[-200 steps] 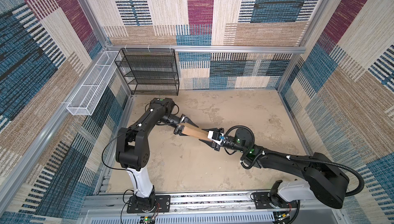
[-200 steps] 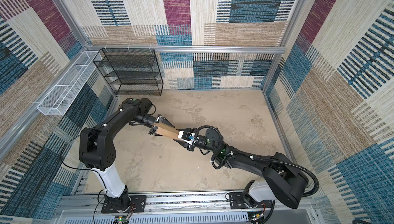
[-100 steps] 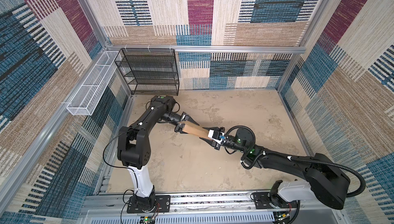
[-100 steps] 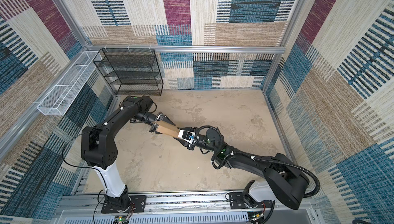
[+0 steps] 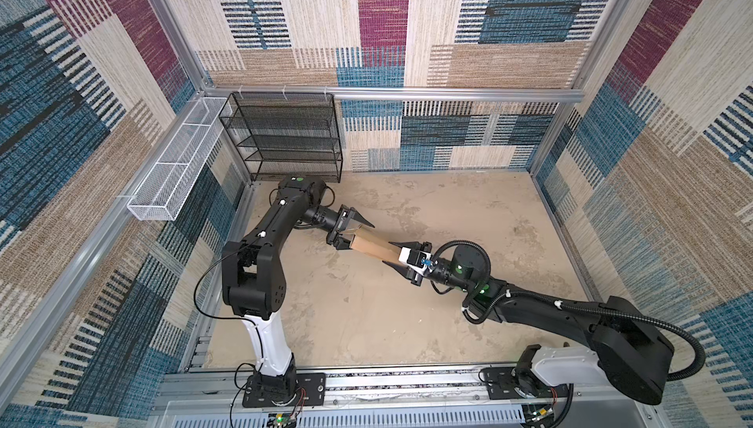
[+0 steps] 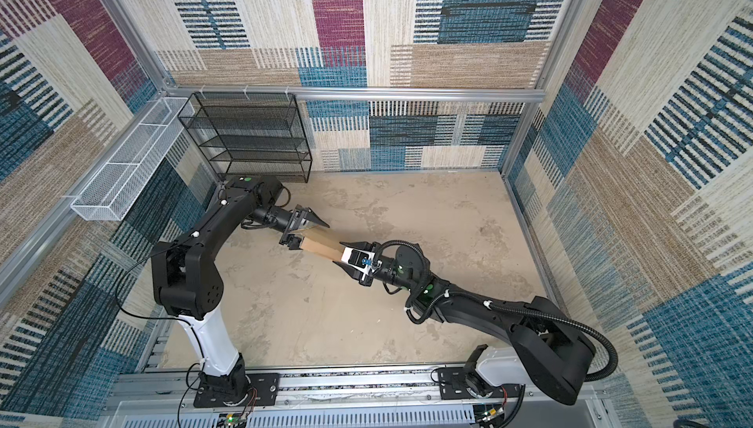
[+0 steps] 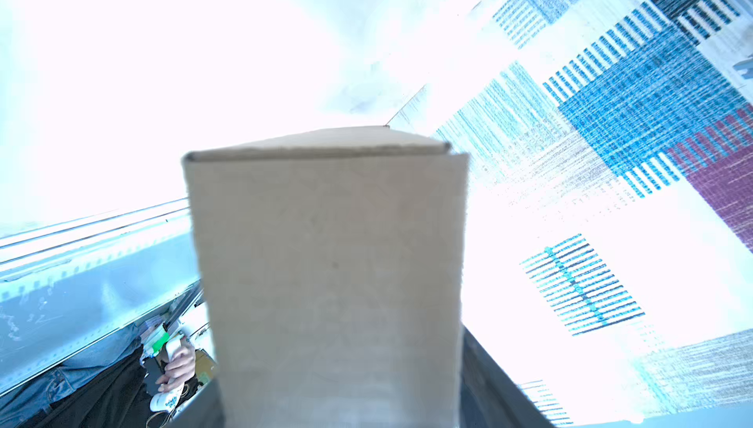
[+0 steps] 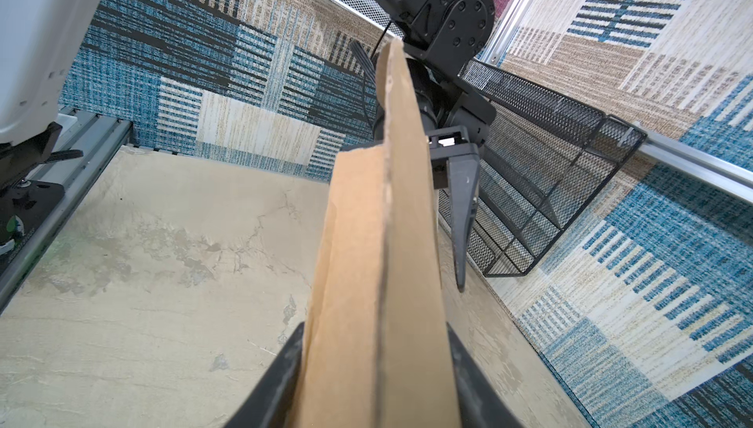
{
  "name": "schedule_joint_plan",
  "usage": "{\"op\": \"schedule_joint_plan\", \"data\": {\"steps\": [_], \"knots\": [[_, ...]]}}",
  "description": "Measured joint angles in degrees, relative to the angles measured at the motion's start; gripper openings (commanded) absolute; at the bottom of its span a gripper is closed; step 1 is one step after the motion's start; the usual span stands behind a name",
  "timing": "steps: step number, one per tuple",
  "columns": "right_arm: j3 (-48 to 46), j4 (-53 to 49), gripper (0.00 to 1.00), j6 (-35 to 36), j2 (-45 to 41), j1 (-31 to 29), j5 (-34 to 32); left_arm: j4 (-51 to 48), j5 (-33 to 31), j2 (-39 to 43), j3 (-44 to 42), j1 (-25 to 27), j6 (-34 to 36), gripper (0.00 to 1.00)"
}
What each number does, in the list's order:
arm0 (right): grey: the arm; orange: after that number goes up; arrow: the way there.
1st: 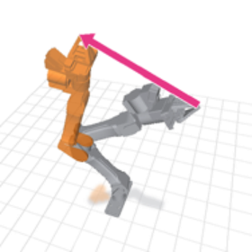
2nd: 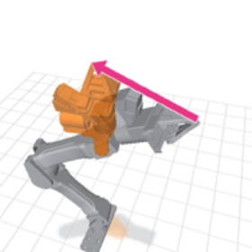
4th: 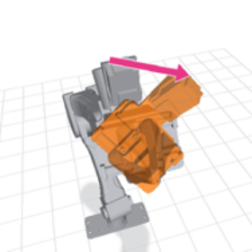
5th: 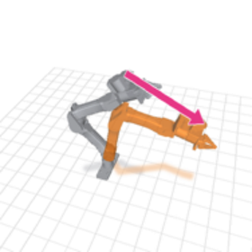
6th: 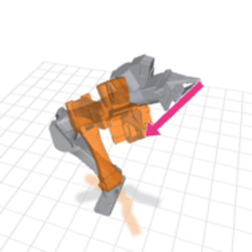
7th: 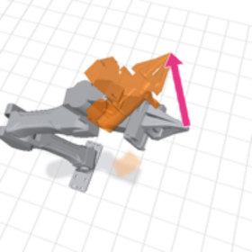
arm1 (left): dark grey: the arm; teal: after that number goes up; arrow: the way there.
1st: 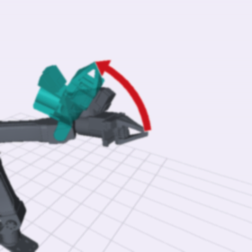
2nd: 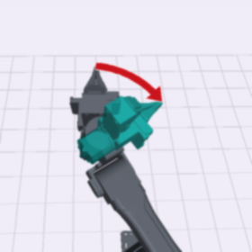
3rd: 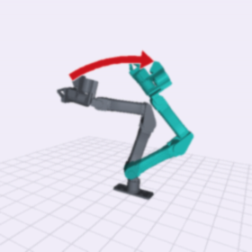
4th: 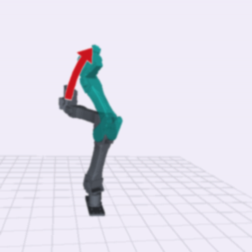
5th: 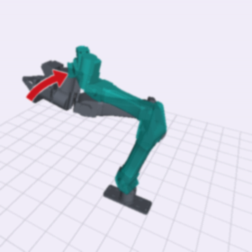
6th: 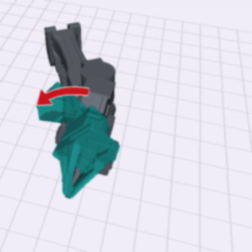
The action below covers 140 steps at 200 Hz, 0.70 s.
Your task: Fold the paper box
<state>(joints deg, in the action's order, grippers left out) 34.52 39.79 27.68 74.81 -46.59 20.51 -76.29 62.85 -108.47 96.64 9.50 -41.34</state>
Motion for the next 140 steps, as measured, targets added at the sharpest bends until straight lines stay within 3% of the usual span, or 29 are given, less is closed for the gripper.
{"op": "schedule_joint_plan", "data": {"steps": [72, 102, 140], "knots": [[-0.94, -2.51, 0.41, -1.07, -2.58, -0.22, 2.25, -0.07, -6.67, 3.56, 2.27, -7.65, 2.32, 0.72], [-1.84, -5.09, 0.41, -1.9, -4.46, -0.22, 3.1, -0.94, -13.53, 4.68, 6.03, -10.62, 4.63, 0.7], [-2.34, -7.89, 0.41, -3.65, -6.23, -0.2, 3.48, -0.98, -23.1, 4.92, 11.47, -11.1, 7.85, 0.6]]}}
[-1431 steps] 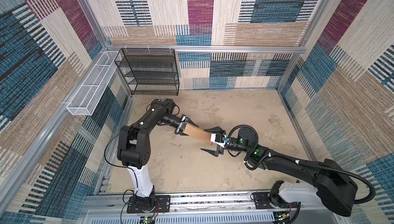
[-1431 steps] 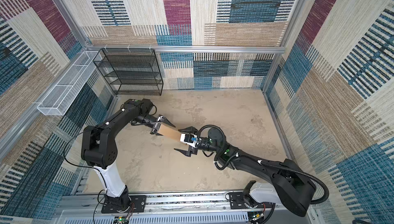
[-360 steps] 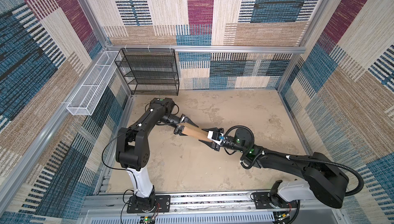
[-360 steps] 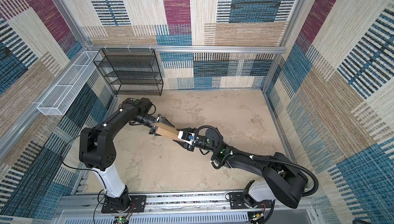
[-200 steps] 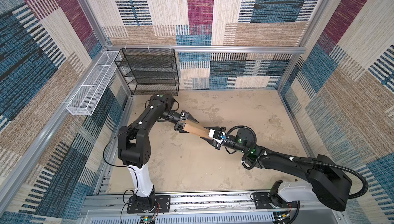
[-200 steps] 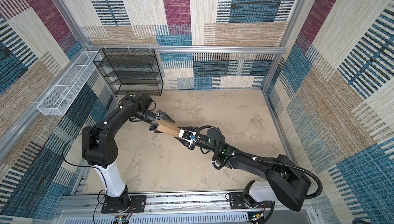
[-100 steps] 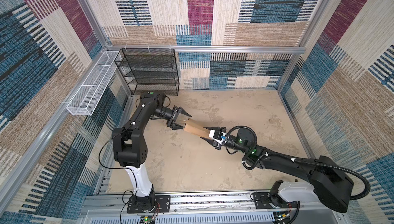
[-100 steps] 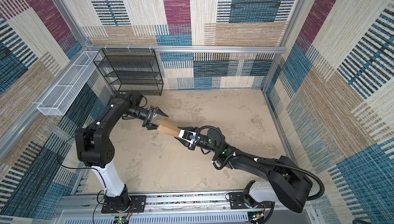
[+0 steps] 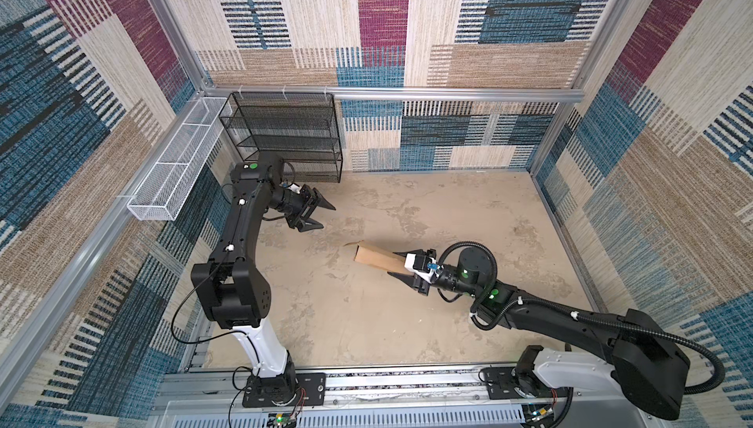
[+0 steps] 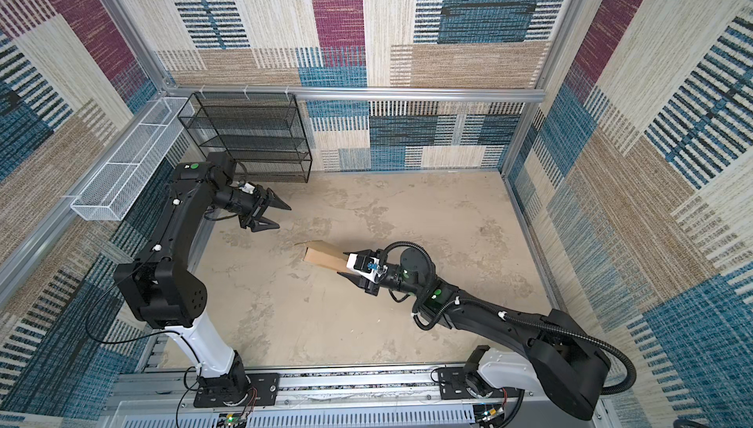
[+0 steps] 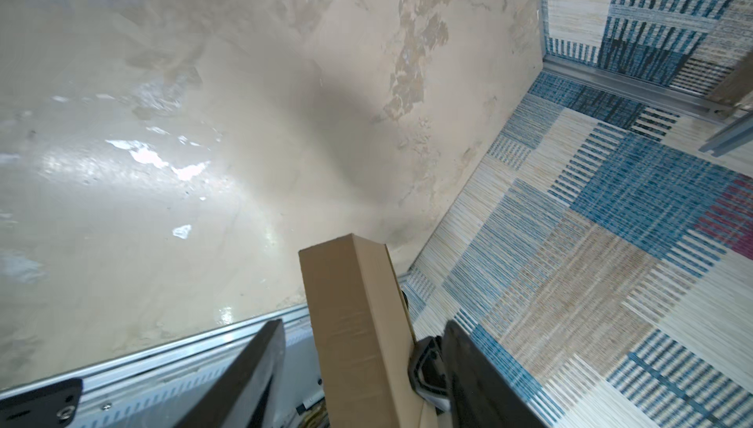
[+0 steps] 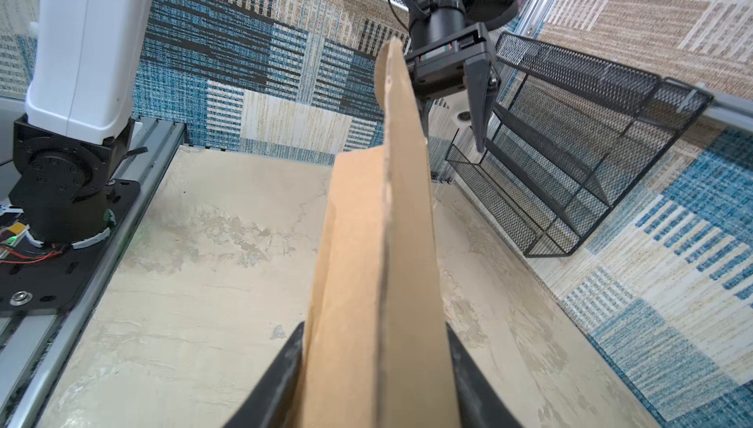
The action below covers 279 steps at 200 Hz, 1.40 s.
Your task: Fold the paper box
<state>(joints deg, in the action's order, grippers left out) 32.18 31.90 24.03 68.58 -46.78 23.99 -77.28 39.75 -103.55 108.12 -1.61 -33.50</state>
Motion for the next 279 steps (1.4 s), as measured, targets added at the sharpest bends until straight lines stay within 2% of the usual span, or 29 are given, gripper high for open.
{"op": "schedule_joint_plan", "data": {"steps": [14, 35, 66, 133, 164, 192, 226, 253, 279], "knots": [[-0.07, -0.57, 0.41, -0.87, -0.33, 0.0, 0.13, -0.02, -3.82, 0.11, 1.29, -0.04, 1.38, 0.55], [0.17, -2.51, 0.41, -1.77, -0.22, -0.02, 0.63, 0.33, -9.57, 1.75, 1.88, -0.02, 3.85, 0.54], [1.18, -5.49, 0.41, -2.62, 1.36, 0.0, 1.09, 4.37, -15.47, 10.49, -3.65, 0.02, 7.28, 0.54], [2.95, -8.13, 0.41, -3.21, 7.37, 1.55, 3.48, 13.6, -16.57, 24.39, -20.98, 2.82, 17.55, 0.57], [4.33, -7.63, 0.41, -4.28, 10.95, 3.08, 6.05, 16.5, -15.65, 28.39, -24.61, 5.11, 21.49, 0.58], [4.76, -7.04, 0.41, -4.85, 12.98, 4.07, 8.35, 17.94, -16.35, 29.83, -26.08, 8.52, 24.3, 0.5], [4.81, -6.62, 0.41, -5.14, 13.44, 5.62, 10.14, 18.32, -19.02, 29.94, -29.07, 13.88, 27.36, 0.48], [4.83, -6.43, 0.41, -5.09, 13.18, 6.38, 11.06, 18.29, -23.45, 30.03, -31.47, 18.99, 29.68, 0.47], [4.83, -6.49, 0.41, -5.05, 12.92, 6.67, 11.58, 18.32, -26.12, 30.1, -32.26, 21.27, 31.1, 0.47]]}}
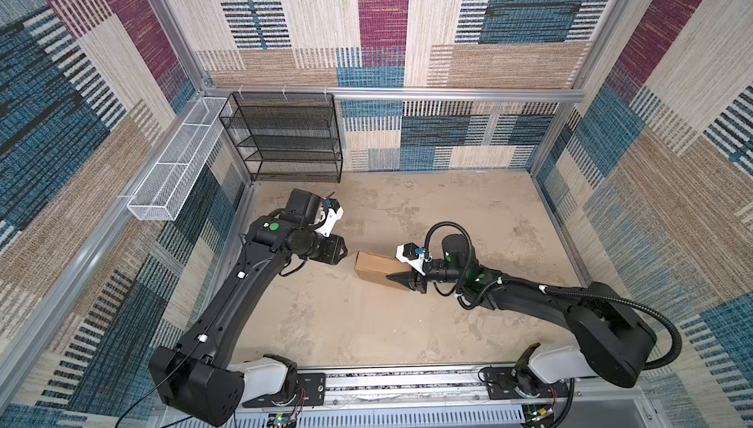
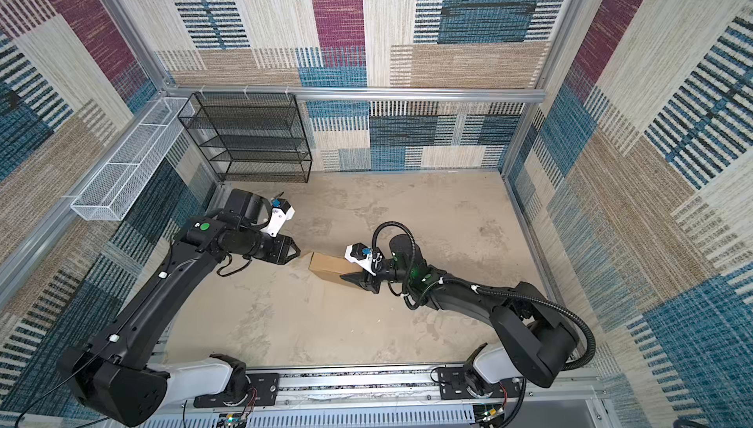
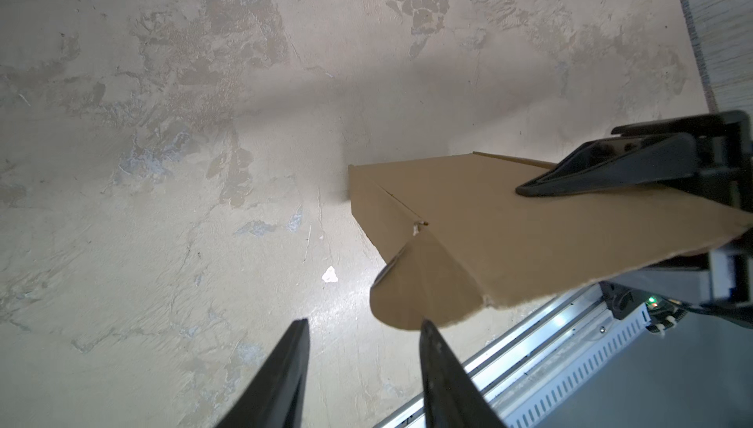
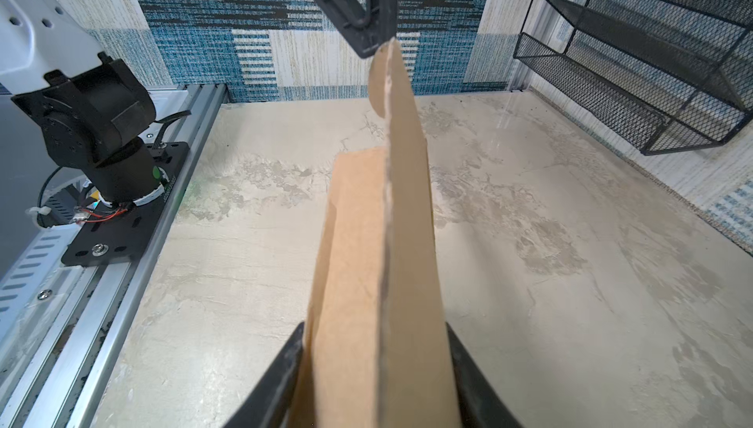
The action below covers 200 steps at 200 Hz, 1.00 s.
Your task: Fold the paper box
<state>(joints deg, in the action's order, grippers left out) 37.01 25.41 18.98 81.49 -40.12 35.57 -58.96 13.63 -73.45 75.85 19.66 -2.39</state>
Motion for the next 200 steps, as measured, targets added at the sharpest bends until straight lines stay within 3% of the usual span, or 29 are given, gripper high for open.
{"op": "schedule_joint_plan", "data": {"steps": [85, 140, 200], "knots": [[-0.17, -0.02, 0.41, 0.2, -1.27, 0.07, 0.39, 2.58, -3.1, 0.94, -1.73, 2.78, 2.36, 0.43], [-0.15, -1.29, 0.41, 0.92, -1.27, 0.07, 0.39, 1.27, -8.98, 3.43, -0.37, 2.86, 3.56, 0.43], [0.11, -2.23, 0.41, 1.95, -1.03, 0.07, 0.37, -1.29, -7.08, 3.69, 1.79, 3.08, 5.33, 0.42]]}}
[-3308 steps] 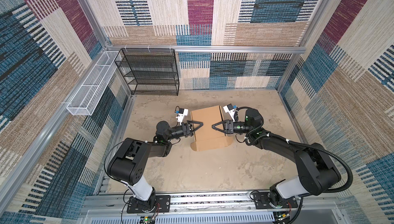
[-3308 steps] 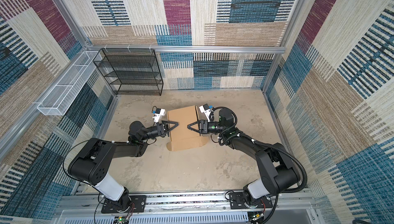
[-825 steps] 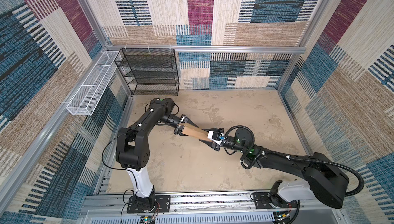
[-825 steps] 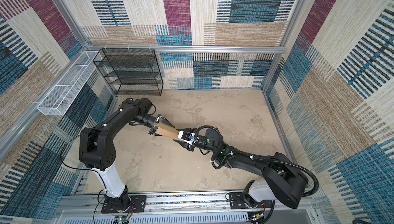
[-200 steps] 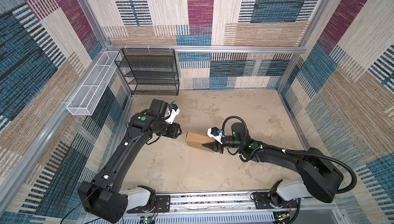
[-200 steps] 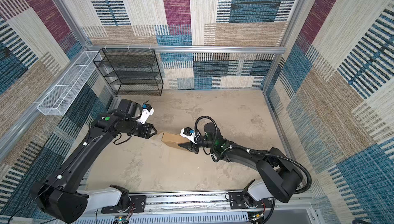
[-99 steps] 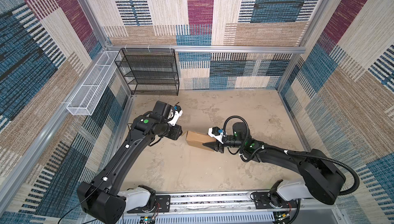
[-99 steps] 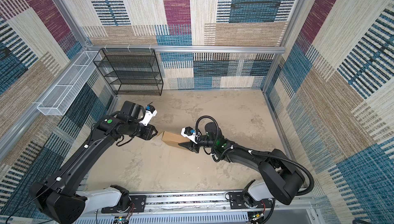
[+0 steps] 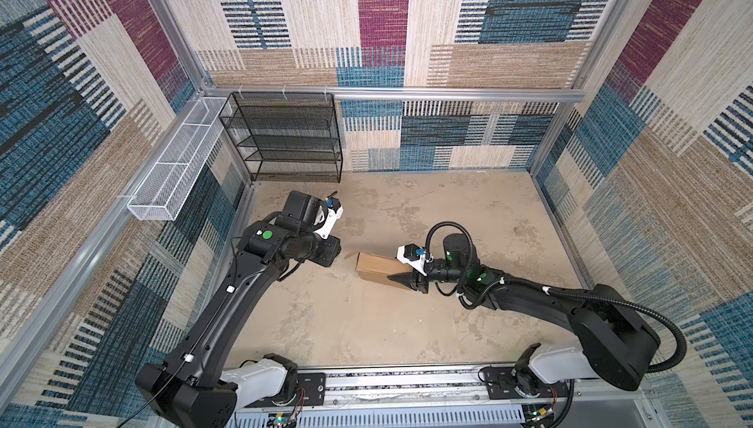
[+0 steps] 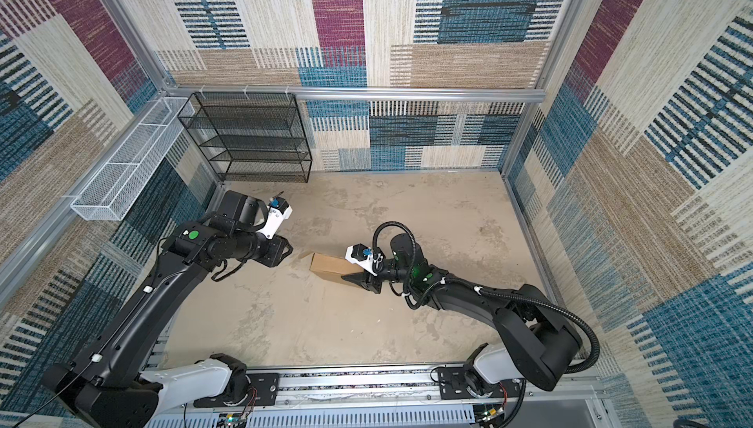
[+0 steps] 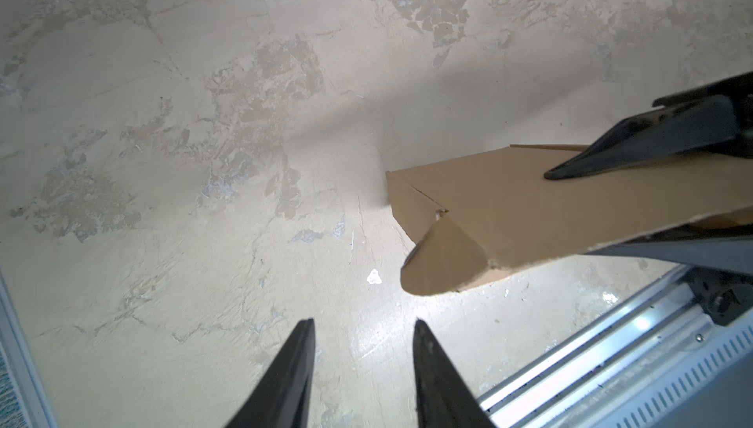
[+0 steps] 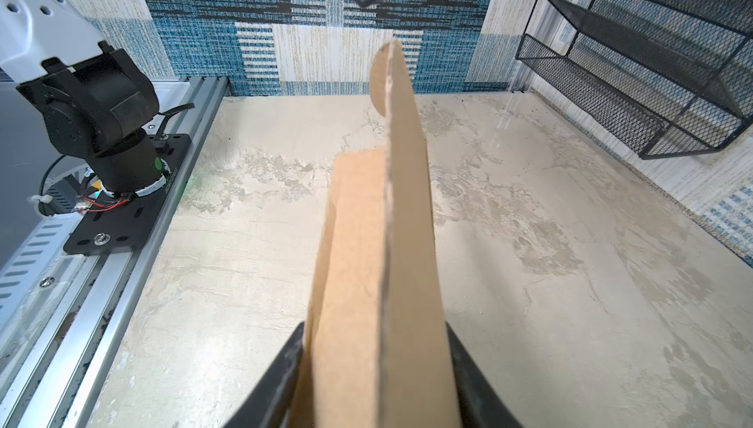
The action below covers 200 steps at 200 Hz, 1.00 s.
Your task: Fold the paper box
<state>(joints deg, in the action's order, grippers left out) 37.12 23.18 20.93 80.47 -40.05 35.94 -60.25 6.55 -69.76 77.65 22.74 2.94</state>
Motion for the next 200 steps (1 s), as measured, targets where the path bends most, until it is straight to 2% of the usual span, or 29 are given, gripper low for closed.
{"op": "schedule_joint_plan", "data": {"steps": [40, 110, 200], "knots": [[0.11, -0.44, 0.41, 0.15, 0.22, 0.0, 0.02, -0.37, 2.78, -0.85, -0.92, 2.23, 0.7, 0.4], [0.37, -0.5, 0.41, 0.15, 0.48, 0.0, 0.0, 0.5, 2.67, -2.67, -3.76, 4.0, 0.81, 0.34], [0.48, -0.63, 0.41, 0.15, 0.48, 0.0, 0.0, 3.98, 1.11, -4.07, -3.54, 4.15, 0.68, 0.38]]}}
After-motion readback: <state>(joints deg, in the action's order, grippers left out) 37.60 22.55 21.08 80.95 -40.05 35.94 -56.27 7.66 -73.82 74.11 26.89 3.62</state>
